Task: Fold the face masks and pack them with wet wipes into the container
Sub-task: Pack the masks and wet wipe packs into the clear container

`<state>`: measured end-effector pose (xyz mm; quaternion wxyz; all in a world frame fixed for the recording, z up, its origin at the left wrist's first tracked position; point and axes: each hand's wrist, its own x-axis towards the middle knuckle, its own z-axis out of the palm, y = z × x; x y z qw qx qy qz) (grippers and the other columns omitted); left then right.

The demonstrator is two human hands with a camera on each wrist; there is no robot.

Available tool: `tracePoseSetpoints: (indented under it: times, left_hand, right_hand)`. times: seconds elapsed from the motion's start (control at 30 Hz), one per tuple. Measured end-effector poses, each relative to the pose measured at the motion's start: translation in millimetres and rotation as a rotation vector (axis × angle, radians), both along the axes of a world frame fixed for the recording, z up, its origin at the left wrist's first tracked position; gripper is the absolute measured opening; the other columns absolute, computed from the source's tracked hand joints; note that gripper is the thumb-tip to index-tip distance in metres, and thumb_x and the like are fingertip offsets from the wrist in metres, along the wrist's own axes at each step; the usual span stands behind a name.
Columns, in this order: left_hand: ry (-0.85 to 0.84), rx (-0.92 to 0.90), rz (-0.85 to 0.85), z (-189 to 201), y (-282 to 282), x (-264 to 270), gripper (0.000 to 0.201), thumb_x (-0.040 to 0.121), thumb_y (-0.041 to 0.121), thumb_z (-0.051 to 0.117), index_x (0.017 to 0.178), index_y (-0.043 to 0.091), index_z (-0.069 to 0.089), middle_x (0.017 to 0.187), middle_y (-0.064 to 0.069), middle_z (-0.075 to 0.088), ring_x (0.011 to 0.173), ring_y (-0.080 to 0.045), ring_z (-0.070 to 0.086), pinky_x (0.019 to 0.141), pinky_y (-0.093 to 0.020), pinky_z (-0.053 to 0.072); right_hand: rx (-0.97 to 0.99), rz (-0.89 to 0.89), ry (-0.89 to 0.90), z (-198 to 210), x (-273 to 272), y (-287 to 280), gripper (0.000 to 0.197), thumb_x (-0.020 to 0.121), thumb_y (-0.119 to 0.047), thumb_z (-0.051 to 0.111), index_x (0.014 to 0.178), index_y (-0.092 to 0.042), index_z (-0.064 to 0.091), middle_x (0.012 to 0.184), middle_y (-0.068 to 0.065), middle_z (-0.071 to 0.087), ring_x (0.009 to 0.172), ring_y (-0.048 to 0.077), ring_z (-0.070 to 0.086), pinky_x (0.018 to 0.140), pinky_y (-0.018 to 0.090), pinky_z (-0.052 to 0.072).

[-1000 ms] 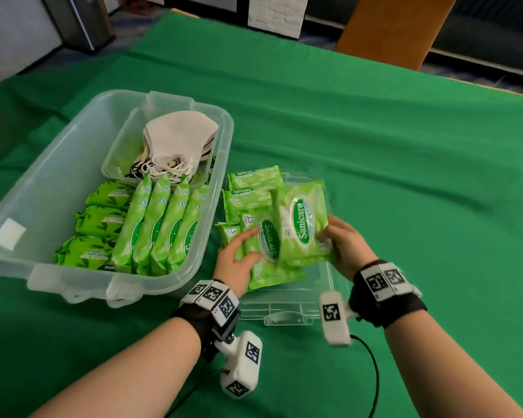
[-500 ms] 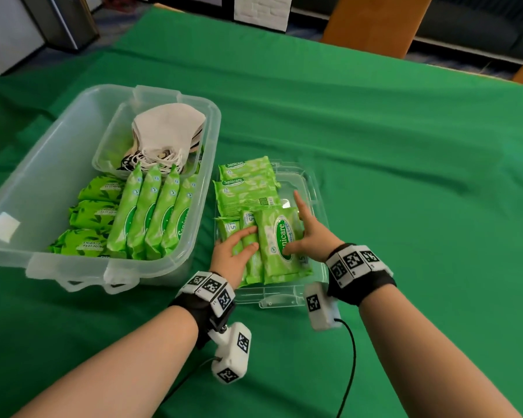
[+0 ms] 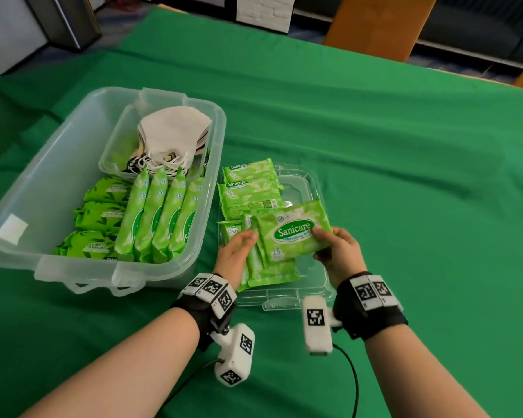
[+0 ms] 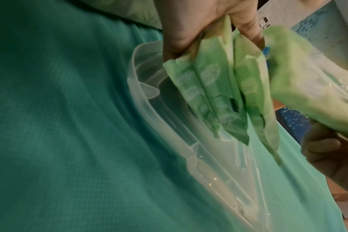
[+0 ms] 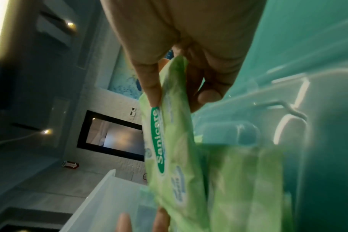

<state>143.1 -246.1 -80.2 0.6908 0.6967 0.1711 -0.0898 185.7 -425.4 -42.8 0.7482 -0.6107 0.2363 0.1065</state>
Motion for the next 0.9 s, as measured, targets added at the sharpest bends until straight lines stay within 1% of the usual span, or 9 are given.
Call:
tracePoseSetpoints:
  times: [0.1,0.23,0.3,0.4,0.47,0.53,0.6,0.7,0.9]
  left_hand:
    - [0.046,0.007,0.009,-5,0,0,0.038,0.076,0.059,0.061,0.107,0.038,0.051,0.137,-0.004,0.044,0.132,-0.023,0.037,0.106,-0.031,0.026]
    - [0.103,0.069,0.010,-6,0,0,0.086,0.049,0.079,0.067,0.119,0.033,0.048,0.144,-0.006,0.037,0.135,-0.026,0.033,0.112,-0.045,0.028]
    - [0.116,0.016,0.038,-8,-2,0,0.092,0.041,0.081,0.071,0.115,0.027,0.055,0.139,-0.005,0.046,0.130,-0.026,0.042,0.110,-0.048,0.032]
    - [0.156,-0.048,0.155,-4,-5,0,0.075,0.048,0.056,0.084,0.108,0.017,0.060,0.121,-0.011,0.060,0.112,-0.027,0.057,0.102,-0.042,0.043]
    - [0.141,-0.055,0.186,-4,-6,2,0.054,0.066,0.029,0.083,0.110,0.007,0.060,0.114,-0.013,0.063,0.106,-0.027,0.060,0.095,-0.035,0.046]
    - [0.115,-0.043,0.176,-4,-5,3,0.040,0.071,0.019,0.080,0.104,0.006,0.061,0.107,-0.010,0.066,0.101,-0.025,0.061,0.090,-0.032,0.046]
    - [0.091,-0.039,0.161,-1,-4,2,0.032,0.072,0.015,0.079,0.097,0.010,0.060,0.101,-0.007,0.066,0.097,-0.023,0.062,0.086,-0.030,0.045]
    - [0.028,-0.049,0.150,4,-3,-2,0.033,0.070,0.007,0.080,0.095,0.012,0.059,0.098,-0.005,0.067,0.097,-0.023,0.063,0.085,-0.030,0.046]
    - [-0.140,0.001,0.004,12,1,-3,0.072,0.061,-0.009,0.080,0.107,0.034,0.045,0.108,0.006,0.058,0.107,-0.017,0.059,0.087,-0.024,0.048]
  right_hand:
    - [0.187,-0.084,0.035,-8,-11,8,0.024,0.081,0.008,0.059,0.079,-0.011,0.043,0.071,0.008,0.067,0.058,0.018,0.066,0.052,0.023,0.054]
    - [0.275,-0.002,0.034,-15,-30,22,0.054,0.078,0.019,0.054,0.118,-0.012,0.036,0.107,0.019,0.061,0.084,0.035,0.067,0.063,0.041,0.059]
    - [0.080,0.142,0.009,-17,-38,27,0.054,0.079,0.012,0.060,0.121,-0.010,0.036,0.103,0.015,0.063,0.079,0.032,0.066,0.057,0.038,0.058]
    - [-0.573,0.501,-0.041,-12,-41,30,0.040,0.082,-0.029,0.068,0.112,-0.008,0.053,0.074,0.001,0.064,0.055,0.015,0.058,0.049,0.023,0.047]
    - [-0.891,0.572,-0.035,-6,-38,27,0.046,0.079,-0.047,0.066,0.104,-0.010,0.060,0.071,-0.003,0.060,0.061,0.012,0.056,0.052,0.017,0.040]
    - [-0.991,0.510,-0.033,-2,-32,23,0.061,0.075,-0.052,0.068,0.117,-0.010,0.055,0.096,0.007,0.063,0.087,0.019,0.060,0.069,0.020,0.045]
    - [-0.897,0.467,-0.066,-2,-23,18,0.076,0.074,-0.047,0.071,0.133,-0.012,0.040,0.129,0.012,0.049,0.115,0.024,0.050,0.093,0.030,0.041]
    - [-0.643,0.558,-0.112,-7,-15,17,0.078,0.079,-0.024,0.071,0.142,-0.016,0.027,0.146,0.004,0.032,0.133,0.022,0.035,0.106,0.035,0.031]
    - [-0.275,0.562,-0.044,-18,-17,17,0.073,0.080,0.006,0.061,0.139,-0.018,0.027,0.121,0.007,0.056,0.108,0.026,0.058,0.093,0.043,0.049]
